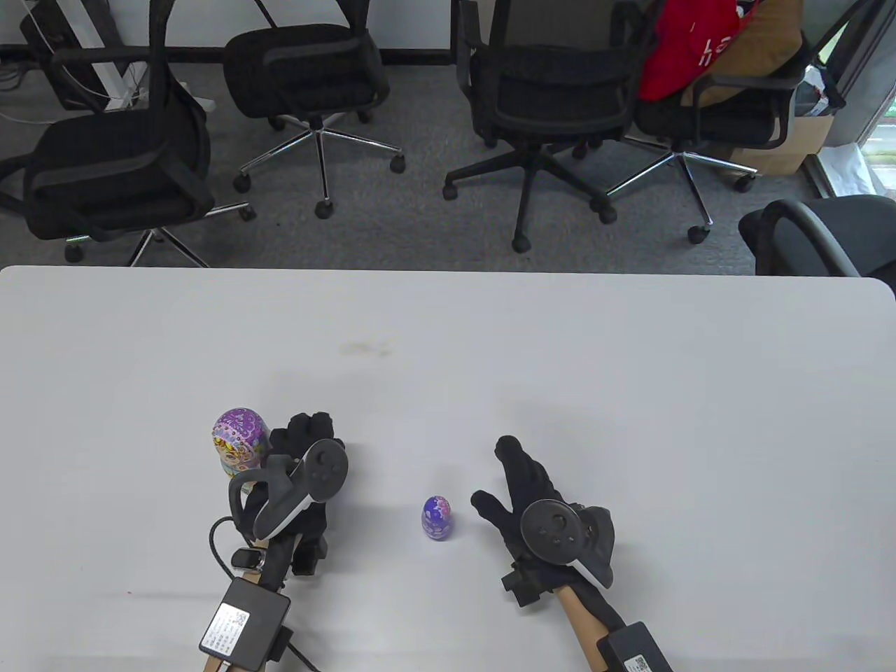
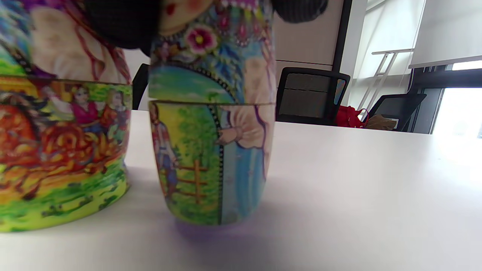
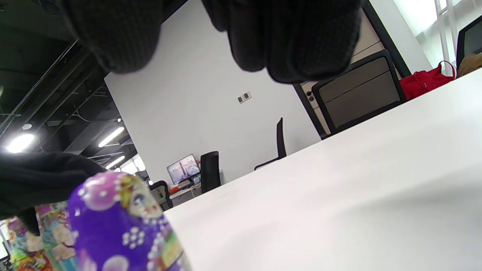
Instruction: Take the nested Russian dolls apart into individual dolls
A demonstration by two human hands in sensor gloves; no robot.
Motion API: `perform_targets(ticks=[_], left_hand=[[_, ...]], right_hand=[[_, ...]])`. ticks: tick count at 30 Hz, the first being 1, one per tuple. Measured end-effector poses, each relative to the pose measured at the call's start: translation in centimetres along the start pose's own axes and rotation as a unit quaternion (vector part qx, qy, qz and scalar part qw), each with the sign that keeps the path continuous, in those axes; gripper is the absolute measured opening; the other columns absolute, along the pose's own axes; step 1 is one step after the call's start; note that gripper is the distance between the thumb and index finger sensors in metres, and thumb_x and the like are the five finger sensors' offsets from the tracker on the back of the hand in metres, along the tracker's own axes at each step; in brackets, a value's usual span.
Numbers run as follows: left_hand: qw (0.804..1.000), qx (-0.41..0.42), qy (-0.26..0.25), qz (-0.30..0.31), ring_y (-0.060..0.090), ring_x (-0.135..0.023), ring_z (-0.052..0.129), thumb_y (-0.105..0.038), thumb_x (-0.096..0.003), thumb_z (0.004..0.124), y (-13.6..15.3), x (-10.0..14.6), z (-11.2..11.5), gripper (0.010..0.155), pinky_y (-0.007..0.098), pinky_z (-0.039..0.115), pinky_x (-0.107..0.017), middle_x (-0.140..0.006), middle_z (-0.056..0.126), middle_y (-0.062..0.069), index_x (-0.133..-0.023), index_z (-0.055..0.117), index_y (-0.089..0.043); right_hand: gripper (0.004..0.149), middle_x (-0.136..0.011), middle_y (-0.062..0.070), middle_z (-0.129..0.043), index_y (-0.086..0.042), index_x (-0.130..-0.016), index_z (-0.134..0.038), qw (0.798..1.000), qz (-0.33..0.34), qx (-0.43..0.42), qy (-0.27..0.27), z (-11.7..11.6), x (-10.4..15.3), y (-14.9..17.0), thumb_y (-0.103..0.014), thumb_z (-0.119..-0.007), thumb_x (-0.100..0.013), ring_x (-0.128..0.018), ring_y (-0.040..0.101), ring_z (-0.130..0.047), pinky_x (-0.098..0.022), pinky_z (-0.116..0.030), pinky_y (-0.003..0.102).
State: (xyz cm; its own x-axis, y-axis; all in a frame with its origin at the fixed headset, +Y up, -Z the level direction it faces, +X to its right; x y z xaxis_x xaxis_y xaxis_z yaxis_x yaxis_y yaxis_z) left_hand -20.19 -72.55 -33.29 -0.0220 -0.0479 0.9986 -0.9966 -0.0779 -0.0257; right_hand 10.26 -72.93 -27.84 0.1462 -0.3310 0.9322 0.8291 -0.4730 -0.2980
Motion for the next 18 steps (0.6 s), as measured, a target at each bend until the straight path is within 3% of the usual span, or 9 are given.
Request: perform_targets(ticks=[18], left_hand=[[1.0, -0.009, 0.005, -0.002, 0.042, -0.095, 0.076, -0.041, -0.0597, 0.061, -0.01, -0.28, 0.8, 0.059, 0.046, 0.079, -0.062, -0.113, 0.068, 0.017, -0.113, 0.062, -0.016]], right_hand=[[0.083, -0.105, 0.017, -0.063, -0.005, -0.109, -0.04, 1.0, -0.004, -0.001, -0.006, 0.02, -0.15, 0.05, -0.045, -0.077, -0.046, -0.087, 0.039, -0.073, -0.064, -0.074, 0.046]])
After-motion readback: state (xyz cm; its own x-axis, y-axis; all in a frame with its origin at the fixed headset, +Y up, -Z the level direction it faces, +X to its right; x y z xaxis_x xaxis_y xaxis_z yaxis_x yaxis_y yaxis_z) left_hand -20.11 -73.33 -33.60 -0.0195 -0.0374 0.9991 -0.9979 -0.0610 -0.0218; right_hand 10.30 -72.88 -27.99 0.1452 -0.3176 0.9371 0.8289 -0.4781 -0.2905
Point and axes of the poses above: the tracker on the back of each hand, its own y axis roughly to the little-finger side, its own x axis roughly from the fingertips to the wrist, z = x × y, the point moved 3 cm from there along -x, roughly from the wrist to the fingertips
